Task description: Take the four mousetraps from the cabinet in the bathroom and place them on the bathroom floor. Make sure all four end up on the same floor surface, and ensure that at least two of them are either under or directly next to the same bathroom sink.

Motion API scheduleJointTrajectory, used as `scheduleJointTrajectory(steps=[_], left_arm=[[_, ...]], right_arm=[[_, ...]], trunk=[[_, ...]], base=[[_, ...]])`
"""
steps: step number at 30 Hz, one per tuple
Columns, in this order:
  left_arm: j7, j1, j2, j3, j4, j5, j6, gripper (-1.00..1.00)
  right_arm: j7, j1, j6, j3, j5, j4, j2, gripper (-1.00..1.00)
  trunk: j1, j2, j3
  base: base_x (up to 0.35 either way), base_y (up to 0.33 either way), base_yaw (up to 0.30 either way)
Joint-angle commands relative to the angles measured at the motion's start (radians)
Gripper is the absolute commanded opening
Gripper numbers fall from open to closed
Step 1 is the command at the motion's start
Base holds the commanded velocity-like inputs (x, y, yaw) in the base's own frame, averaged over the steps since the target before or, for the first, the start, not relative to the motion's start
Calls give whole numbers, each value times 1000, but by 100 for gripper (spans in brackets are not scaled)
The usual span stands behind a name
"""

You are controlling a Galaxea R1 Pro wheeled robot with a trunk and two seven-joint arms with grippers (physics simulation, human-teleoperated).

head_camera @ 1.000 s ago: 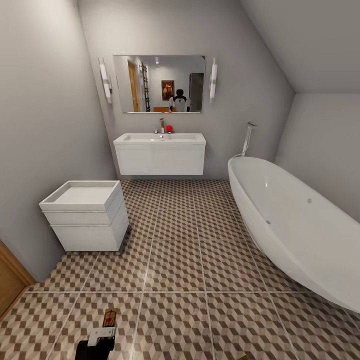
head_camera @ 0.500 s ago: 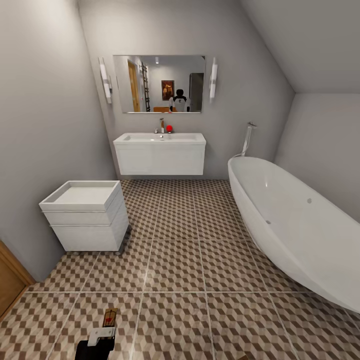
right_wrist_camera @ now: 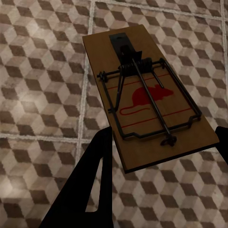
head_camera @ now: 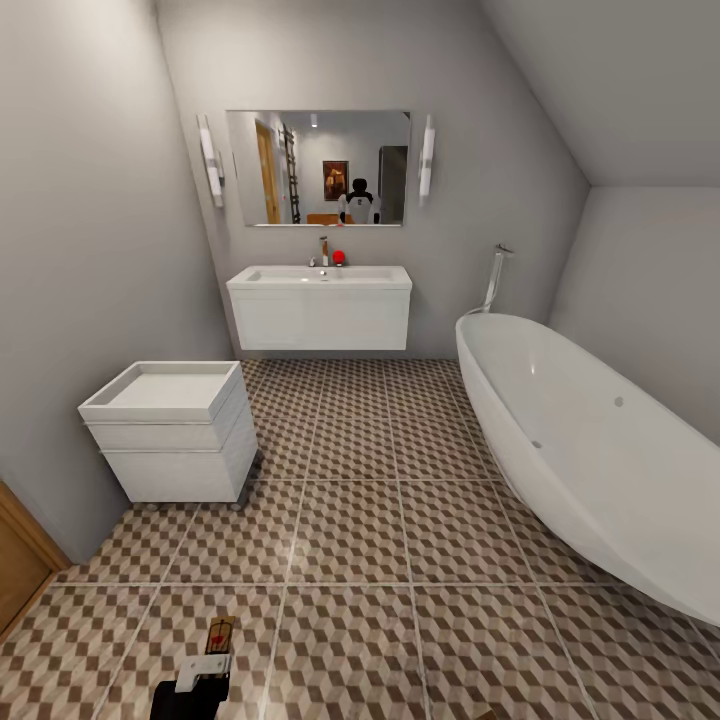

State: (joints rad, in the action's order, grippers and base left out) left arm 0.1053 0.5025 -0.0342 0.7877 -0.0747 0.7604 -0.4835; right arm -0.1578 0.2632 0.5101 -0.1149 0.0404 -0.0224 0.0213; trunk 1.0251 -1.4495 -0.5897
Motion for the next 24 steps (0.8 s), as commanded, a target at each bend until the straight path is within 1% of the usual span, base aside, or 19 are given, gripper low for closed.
scheduleJointTrajectory(steps=[1, 24], left_arm=[[8, 1, 1, 5, -2, -6, -3, -100], [8, 1, 1, 5, -2, -6, -3, -100]], right_arm=[[-9, 1, 1, -8, 3, 1, 0, -100], [-9, 1, 1, -8, 3, 1, 0, -100]], trunk=[[0, 0, -1], [0, 0, -1]], base=[[0, 0, 0], [0, 0, 0]])
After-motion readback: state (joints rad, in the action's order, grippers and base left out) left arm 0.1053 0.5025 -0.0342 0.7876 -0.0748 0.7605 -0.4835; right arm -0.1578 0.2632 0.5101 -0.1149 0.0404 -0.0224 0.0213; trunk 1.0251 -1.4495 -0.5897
